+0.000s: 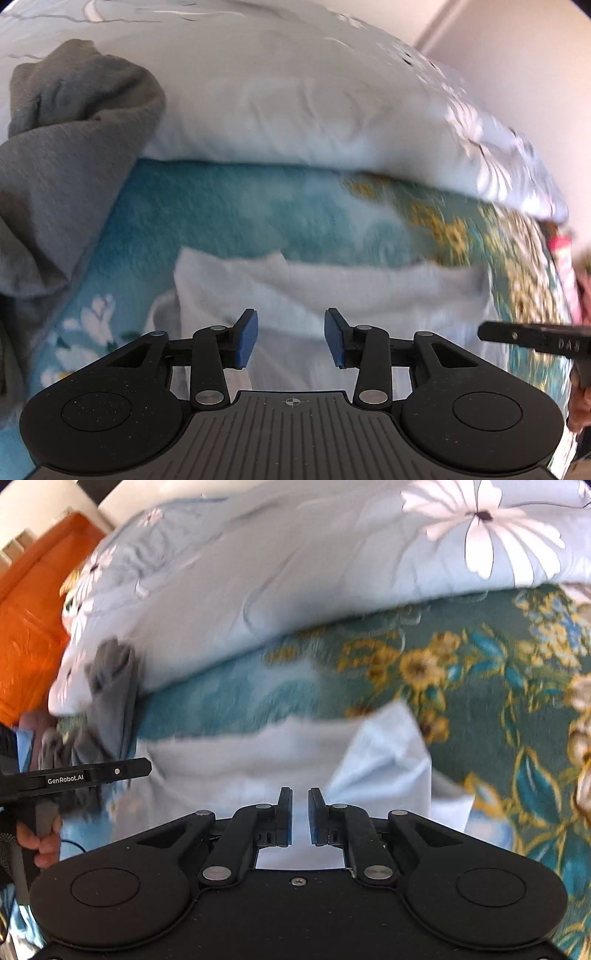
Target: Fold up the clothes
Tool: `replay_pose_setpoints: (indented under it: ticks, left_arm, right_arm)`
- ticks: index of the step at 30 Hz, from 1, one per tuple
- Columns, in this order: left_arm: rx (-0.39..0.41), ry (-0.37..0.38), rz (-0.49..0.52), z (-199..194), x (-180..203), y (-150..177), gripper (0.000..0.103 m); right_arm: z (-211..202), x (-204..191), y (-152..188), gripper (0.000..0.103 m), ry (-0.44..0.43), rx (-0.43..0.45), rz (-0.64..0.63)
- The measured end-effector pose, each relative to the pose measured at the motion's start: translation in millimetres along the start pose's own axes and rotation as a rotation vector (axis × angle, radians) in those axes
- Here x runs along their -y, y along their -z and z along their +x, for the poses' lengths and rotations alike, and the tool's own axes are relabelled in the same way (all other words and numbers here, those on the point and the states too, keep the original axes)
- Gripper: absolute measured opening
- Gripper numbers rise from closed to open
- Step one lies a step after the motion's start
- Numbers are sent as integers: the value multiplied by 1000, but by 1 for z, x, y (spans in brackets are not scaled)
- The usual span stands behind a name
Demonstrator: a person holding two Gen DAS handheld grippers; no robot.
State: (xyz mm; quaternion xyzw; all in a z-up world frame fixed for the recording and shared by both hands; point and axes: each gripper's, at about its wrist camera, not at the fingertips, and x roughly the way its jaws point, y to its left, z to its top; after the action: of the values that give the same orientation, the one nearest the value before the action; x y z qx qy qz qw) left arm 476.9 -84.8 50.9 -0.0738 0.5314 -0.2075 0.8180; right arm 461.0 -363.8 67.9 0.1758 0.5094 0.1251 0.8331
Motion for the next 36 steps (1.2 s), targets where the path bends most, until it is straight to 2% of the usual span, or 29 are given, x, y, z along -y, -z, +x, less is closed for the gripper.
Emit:
replay_pose_setpoints:
  ticks: [4, 7, 8, 9, 13, 16, 21, 26, 28, 31, 33, 36]
  left_arm:
    - [-41, 28, -20, 7, 0, 12, 43]
    - [-45, 32, -53, 9, 1, 13, 53]
    - [-46, 40, -61, 9, 2, 12, 56]
    - [-47, 46, -65, 10, 3, 12, 57]
    - [-43, 62, -46, 15, 6, 4, 61]
    - [-16, 39, -60, 22, 3, -7, 62]
    - [74, 5, -176, 15, -14, -24, 74]
    - [100, -41, -240, -3, -26, -19, 74]
    - [91, -59, -190, -9, -19, -9, 75]
    - [50, -93, 58, -4, 13, -2, 76]
    - [12, -134, 170, 9, 34, 0, 76]
    - [13, -164, 178, 26, 45, -3, 76]
  right_arm:
    - [6, 2, 17, 14, -19, -26, 48]
    - [9, 5, 22, 22, -33, -13, 105]
    - [10, 7, 21, 33, -39, -4, 129]
    - [11, 8, 20, 35, -44, 3, 147]
    - [21, 4, 10, 32, -47, 10, 145]
    - [23, 1, -1, 25, -52, 42, 132]
    - [24, 5, -23, 26, 2, 126, 158]
    - [5, 18, -29, 27, 39, 191, 188]
    - [-5, 23, -21, 27, 48, 191, 195]
    - [-11, 20, -6, 27, 69, 137, 119]
    - [-9, 13, 4, 28, 79, 101, 62]
    - [-11, 8, 18, 28, 59, 98, 89]
